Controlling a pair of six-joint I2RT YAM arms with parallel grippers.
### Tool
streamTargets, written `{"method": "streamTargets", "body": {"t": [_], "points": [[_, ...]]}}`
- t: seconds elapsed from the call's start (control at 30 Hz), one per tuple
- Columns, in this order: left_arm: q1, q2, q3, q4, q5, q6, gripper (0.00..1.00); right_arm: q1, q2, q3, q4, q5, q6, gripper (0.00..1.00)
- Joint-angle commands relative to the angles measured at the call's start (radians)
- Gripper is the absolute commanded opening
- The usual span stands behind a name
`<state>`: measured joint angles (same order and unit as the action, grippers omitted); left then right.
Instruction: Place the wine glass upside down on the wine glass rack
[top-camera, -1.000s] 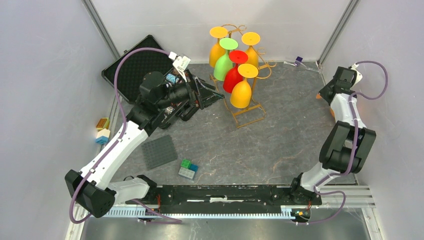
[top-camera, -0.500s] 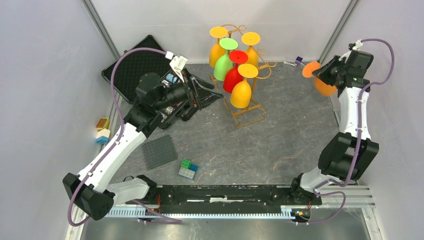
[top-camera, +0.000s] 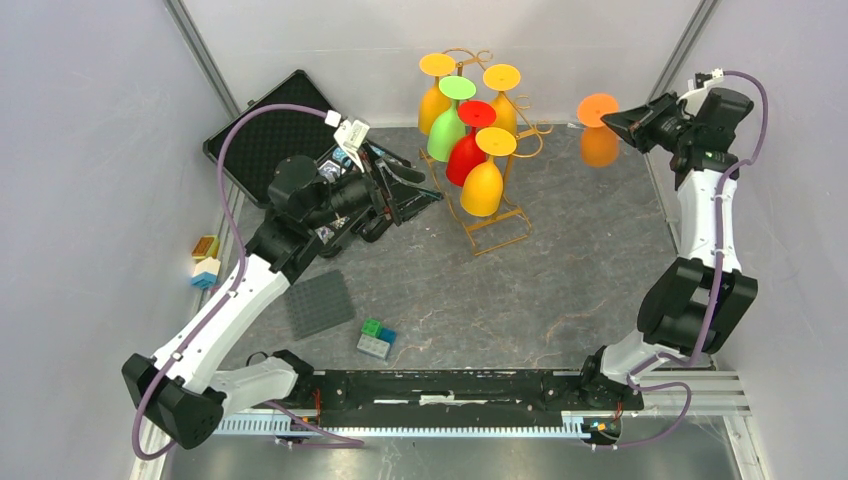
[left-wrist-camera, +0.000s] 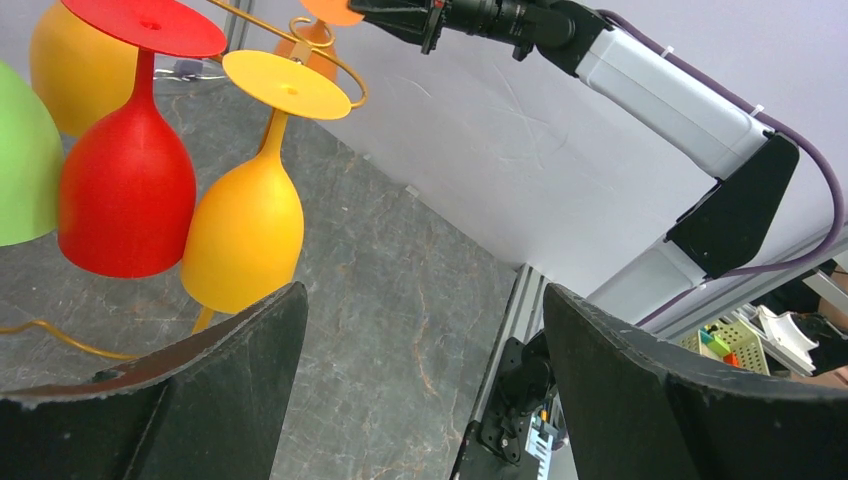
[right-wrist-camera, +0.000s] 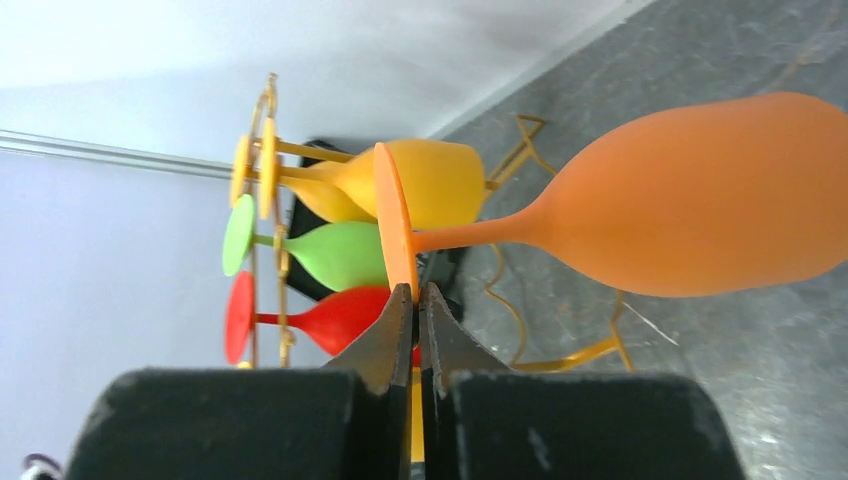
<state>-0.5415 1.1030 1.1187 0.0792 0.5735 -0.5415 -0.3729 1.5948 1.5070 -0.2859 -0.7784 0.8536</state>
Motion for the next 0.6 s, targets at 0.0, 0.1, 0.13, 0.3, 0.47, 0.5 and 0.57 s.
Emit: {"method": "streamTargets", "body": {"t": [0.0, 0.1, 0.13, 0.3, 0.47, 0.5, 0.57], "points": [[-0.006, -0.038, -0.006, 0.051, -0.027, -0.003, 0.92, 0.005, -0.02, 0.018, 0.215, -0.089, 0.207, 0.0], [-0.006, -0.039, -0.008, 0.051, -0.029, -0.003, 0.92, 0.02, -0.015, 0.016, 0.34, -0.122, 0.323, 0.0], [-0.007, -0.041, -0.007, 0.051, -0.029, -0.002, 0.92, 0.026, -0.013, 0.014, 0.366, -0.13, 0.359, 0.0], [-0.008, -0.042, -0.008, 0.051, -0.035, -0.003, 0.92, 0.084, 0.016, 0.012, 0.488, -0.155, 0.501, 0.0], [-0.008, -0.052, -0.012, 0.041, -0.04, 0.0, 0.92, 0.155, 0.078, 0.072, 0.526, -0.184, 0.561, 0.0], [-0.008, -0.054, -0.012, 0.038, -0.041, 0.0, 0.93, 0.169, 0.091, 0.087, 0.524, -0.191, 0.562, 0.0], [-0.008, -0.058, -0.013, 0.032, -0.045, 0.004, 0.94, 0.189, 0.105, 0.096, 0.523, -0.196, 0.568, 0.0]]}}
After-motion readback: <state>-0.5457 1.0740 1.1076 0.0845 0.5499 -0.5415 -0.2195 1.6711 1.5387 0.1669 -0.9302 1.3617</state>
